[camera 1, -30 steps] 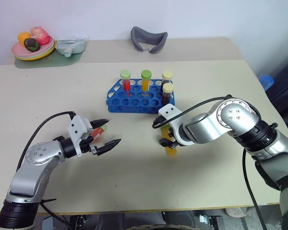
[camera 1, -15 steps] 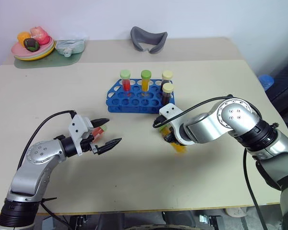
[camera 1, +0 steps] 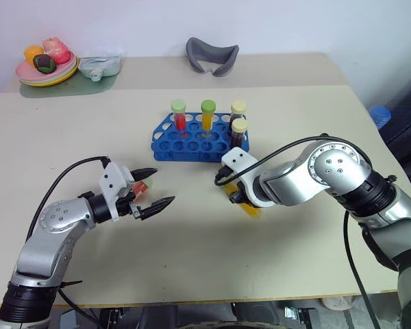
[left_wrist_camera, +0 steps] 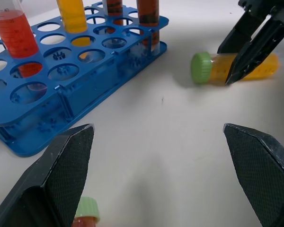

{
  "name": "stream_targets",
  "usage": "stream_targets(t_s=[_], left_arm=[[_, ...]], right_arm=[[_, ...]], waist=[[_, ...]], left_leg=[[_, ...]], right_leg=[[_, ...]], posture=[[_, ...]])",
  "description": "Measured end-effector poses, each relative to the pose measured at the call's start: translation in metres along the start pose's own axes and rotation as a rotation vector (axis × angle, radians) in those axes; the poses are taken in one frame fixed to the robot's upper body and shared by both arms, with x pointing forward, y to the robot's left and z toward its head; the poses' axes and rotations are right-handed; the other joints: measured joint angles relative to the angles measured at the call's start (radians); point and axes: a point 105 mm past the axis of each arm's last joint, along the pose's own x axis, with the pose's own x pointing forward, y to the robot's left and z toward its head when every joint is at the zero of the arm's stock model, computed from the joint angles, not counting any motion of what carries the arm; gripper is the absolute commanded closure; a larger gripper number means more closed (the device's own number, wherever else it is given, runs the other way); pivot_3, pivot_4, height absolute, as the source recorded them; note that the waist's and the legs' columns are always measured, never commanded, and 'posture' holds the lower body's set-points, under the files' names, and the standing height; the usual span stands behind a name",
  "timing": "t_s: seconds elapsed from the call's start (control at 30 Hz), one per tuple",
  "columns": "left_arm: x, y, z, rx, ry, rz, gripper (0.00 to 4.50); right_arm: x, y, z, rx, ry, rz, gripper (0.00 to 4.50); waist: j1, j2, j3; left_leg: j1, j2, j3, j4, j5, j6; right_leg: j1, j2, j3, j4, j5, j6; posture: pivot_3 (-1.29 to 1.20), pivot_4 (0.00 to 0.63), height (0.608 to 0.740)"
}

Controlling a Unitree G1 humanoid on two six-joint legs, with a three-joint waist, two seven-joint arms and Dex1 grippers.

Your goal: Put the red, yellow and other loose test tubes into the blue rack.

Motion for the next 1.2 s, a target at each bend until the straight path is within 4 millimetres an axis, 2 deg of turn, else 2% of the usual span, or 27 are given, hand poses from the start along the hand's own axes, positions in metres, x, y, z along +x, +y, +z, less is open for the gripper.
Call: stream_targets(t_s=[0.07,0.2,0.3,0.4,0.57,0.77,0.97,1.2], left_arm=[[-0.002,0.003,0.0,0.002,0.004,0.016,0.0],[-0.013,0.013,0.001,0.009,0.011,0.074,0.0],[-0.019,0.019,0.001,0.005,0.014,0.118,0.0],[-0.021,0.022,-0.001,-0.01,0.003,0.158,0.0],[-0.018,0.021,0.006,-0.103,-0.123,0.187,0.0],[-0.017,0.02,0.01,-0.123,-0.181,0.193,0.0],[-0.018,0.018,0.008,-0.14,-0.184,0.205,0.0],[-0.02,0.009,0.012,-0.139,-0.191,0.206,0.0]], right_arm=[[-0.014,0.004,0.022,-0.035,-0.137,0.042,3.62],[-0.053,0.002,0.072,-0.081,-0.548,0.07,3.62],[-0.062,-0.005,0.085,-0.132,-0.77,0.025,3.62],[-0.053,-0.009,0.09,-0.159,-0.916,-0.041,3.62],[-0.032,-0.016,0.103,-0.057,-1.099,-0.126,3.62],[-0.012,-0.001,0.118,-0.065,-1.206,-0.137,3.62],[0.017,-0.003,0.107,-0.045,-1.186,-0.146,3.62],[0.028,-0.02,0.096,0.006,-1.184,-0.199,3.62]], waist=[[0.001,0.0,0.0],[0.003,0.0,0.0],[0.004,-0.001,0.0],[0.001,-0.001,0.0],[0.0,0.0,0.0],[-0.001,0.0,0.0],[-0.001,0.0,0.0],[-0.003,0.0,0.0]], left_leg=[[0.0,0.0,0.0,0.0,0.0,0.0],[-0.001,0.0,0.0,-0.001,0.0,0.0],[0.0,0.0,0.0,-0.002,0.0,0.0],[0.0,0.0,0.0,-0.002,0.0,0.0],[0.0,0.0,0.001,-0.001,0.0,-0.001],[0.0,0.0,0.001,-0.001,0.001,-0.001],[0.0,0.0,0.001,-0.001,0.001,-0.001],[0.001,0.0,0.001,-0.001,0.001,-0.002]], right_leg=[[-0.001,0.0,0.0,0.0,0.0,0.0],[0.0,0.0,-0.001,-0.002,0.0,0.0],[0.001,-0.001,-0.001,-0.003,0.0,0.0],[0.0,-0.001,-0.001,-0.003,0.0,0.0],[0.0,0.0,0.0,-0.001,0.0,0.0],[0.0,0.0,0.0,0.0,0.0,0.0],[0.0,-0.001,0.0,0.0,0.0,0.0],[0.0,-0.001,0.0,0.001,0.0,0.0]], posture=[[0.0,0.15,0.74],[0.0,0.15,0.74],[0.0,0.15,0.74],[0.0,0.15,0.74],[0.0,0.15,0.74],[0.0,0.15,0.74],[0.0,0.15,0.74],[0.0,0.15,0.74]])
